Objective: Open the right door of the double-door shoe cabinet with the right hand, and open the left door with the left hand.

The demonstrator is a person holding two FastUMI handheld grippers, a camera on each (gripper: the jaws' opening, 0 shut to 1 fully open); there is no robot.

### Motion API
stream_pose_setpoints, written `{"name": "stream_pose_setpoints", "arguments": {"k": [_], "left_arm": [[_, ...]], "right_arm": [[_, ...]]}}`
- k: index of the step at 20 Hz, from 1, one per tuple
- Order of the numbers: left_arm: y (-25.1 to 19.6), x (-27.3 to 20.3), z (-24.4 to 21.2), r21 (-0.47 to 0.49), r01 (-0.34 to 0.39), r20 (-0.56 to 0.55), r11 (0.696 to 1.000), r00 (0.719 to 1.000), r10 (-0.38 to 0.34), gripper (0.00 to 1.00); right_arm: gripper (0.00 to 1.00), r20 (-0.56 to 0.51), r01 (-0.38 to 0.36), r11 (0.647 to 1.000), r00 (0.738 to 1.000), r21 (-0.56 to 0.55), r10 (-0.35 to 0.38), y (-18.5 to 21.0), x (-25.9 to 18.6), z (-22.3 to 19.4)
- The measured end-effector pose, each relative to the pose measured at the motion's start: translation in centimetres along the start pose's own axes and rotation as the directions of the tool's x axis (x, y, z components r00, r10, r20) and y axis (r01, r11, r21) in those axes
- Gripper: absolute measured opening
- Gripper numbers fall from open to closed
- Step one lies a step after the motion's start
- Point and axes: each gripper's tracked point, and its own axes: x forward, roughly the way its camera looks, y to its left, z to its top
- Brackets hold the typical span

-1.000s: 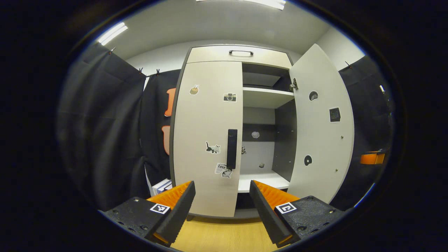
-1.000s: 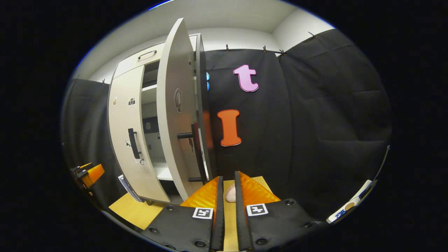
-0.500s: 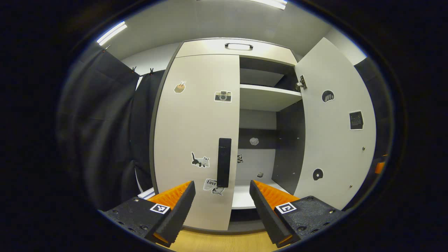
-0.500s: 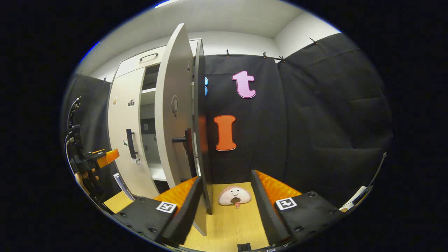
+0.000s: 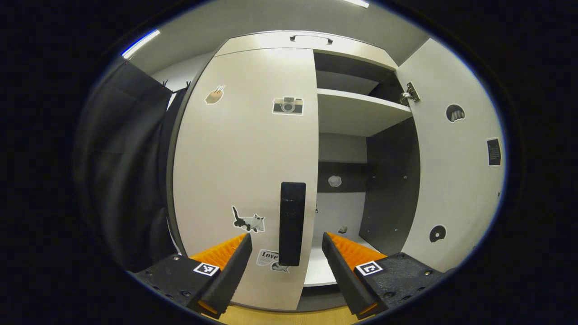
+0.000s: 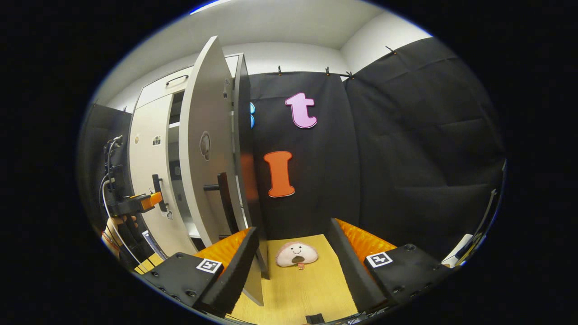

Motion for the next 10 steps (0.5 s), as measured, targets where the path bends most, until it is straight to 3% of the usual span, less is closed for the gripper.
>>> {"name": "stream_pose_setpoints", "arguments": {"k": [6, 7, 8, 9, 10], "left_arm": [[0.2, 3.0, -1.0, 0.018, 0.006, -0.023, 1.000, 1.000, -0.006, 0.92], [0.1, 3.3, -1.2, 0.018, 0.011, -0.026, 1.000, 1.000, -0.011, 0.88], [0.0, 3.5, -1.2, 0.022, 0.016, -0.026, 1.000, 1.000, -0.016, 0.76], [-0.1, 3.7, -1.1, 0.027, 0.018, -0.022, 0.999, 1.000, -0.018, 0.71], [-0.2, 3.8, -1.0, 0.030, 0.022, -0.021, 0.999, 1.000, -0.021, 0.64]], "right_arm": [[1.00, 0.005, 0.031, 1.000, 1.000, 0.005, -0.031, -0.6, 0.0, 0.1], [0.92, 0.005, 0.033, 0.999, 0.999, 0.008, -0.033, -0.6, 0.0, 0.1], [0.92, 0.005, 0.035, 0.999, 0.999, 0.008, -0.035, -0.6, -0.1, 0.1], [1.00, 0.007, 0.039, 0.999, 0.999, 0.008, -0.039, -0.7, -0.1, 0.2], [0.92, 0.009, 0.041, 0.999, 0.999, 0.009, -0.041, -0.7, -0.2, 0.2]]}}
